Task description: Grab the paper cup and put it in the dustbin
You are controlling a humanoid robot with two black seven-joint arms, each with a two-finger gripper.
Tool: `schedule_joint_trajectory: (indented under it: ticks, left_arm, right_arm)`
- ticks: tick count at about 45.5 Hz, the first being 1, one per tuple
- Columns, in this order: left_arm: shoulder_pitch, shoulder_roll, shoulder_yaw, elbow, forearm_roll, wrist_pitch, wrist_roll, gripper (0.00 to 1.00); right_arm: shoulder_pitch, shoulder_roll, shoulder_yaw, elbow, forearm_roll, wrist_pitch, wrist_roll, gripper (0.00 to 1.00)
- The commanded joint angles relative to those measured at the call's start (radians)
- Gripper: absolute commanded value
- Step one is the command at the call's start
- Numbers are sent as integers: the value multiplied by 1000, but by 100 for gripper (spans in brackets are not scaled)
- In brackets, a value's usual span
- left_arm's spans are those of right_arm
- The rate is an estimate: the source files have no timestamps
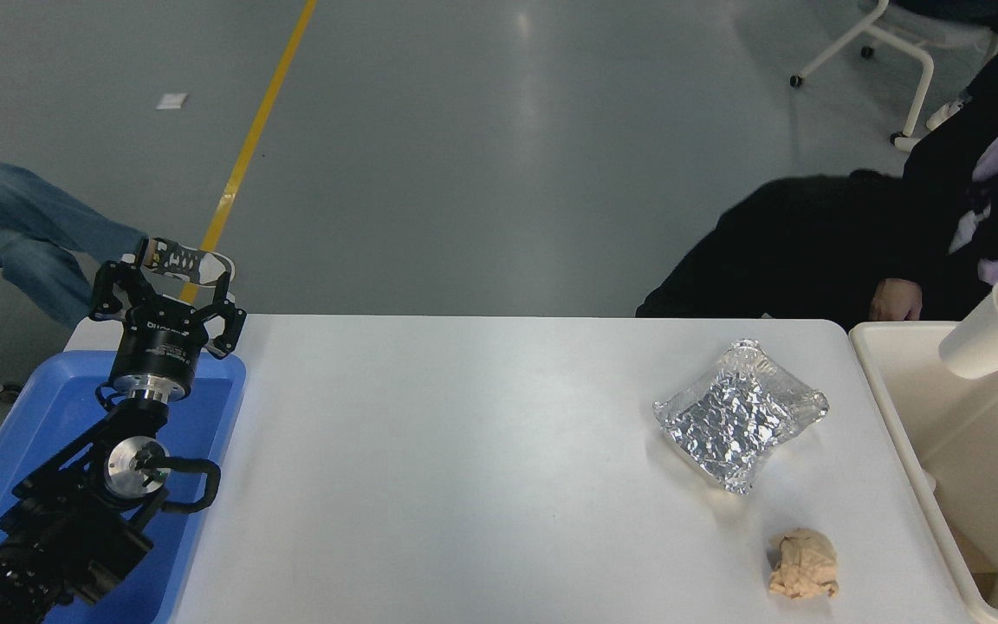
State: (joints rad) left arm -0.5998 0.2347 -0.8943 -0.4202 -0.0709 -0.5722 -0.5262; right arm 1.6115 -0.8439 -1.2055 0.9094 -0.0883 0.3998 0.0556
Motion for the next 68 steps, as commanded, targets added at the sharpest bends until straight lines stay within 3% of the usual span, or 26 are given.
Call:
schedule_joint_trajectory:
  ticks: [1,6,10,18,25,31,37,53,54,57,59,64,68]
  left_arm:
    - [0,0,0,0,0,0,0,99]
    - [0,0,0,0,0,0,0,99]
    - [0,0,-2,0,0,0,0,99]
    - [0,0,-2,0,0,0,0,99]
    - [0,0,-2,0,2,0,0,99]
    - [0,0,-2,0,0,0,0,99]
    - [0,0,-2,0,0,0,0,99]
    - [0,0,-2,0,0,0,0,99]
    - [0,0,-2,0,0,0,0,99]
    - [0,0,-2,0,0,0,0,99]
    - [0,0,-2,0,0,0,0,99]
    - [0,0,-2,0,0,0,0,99]
    - [0,0,-2,0,0,0,0,99]
  right_arm:
    - [-387,17,239,-170,1,-225,0,0]
    - [-496,45,323,-214,12,-335,-2,0]
    - [-585,71,391,-274,90,-410,0,0]
    - [-746,207,446,-515,185,-423,-10,0]
    - [-820,282,448,-644,197,-423,-80,0]
    - [-846,319,455,-698,197,-423,-108,0]
    - [-883,353,461,-742,199,-423,-164,0]
    - [-898,365,497,-754,199,-429,-169,0]
    - [-898,365,497,-754,199,-437,-169,5]
    - [-894,364,497,-753,199,-447,-169,52]
    - [-886,361,497,-751,199,-453,-169,67]
    - [-881,345,498,-739,199,-463,-168,89]
    - [-865,329,506,-728,199,-461,-166,91]
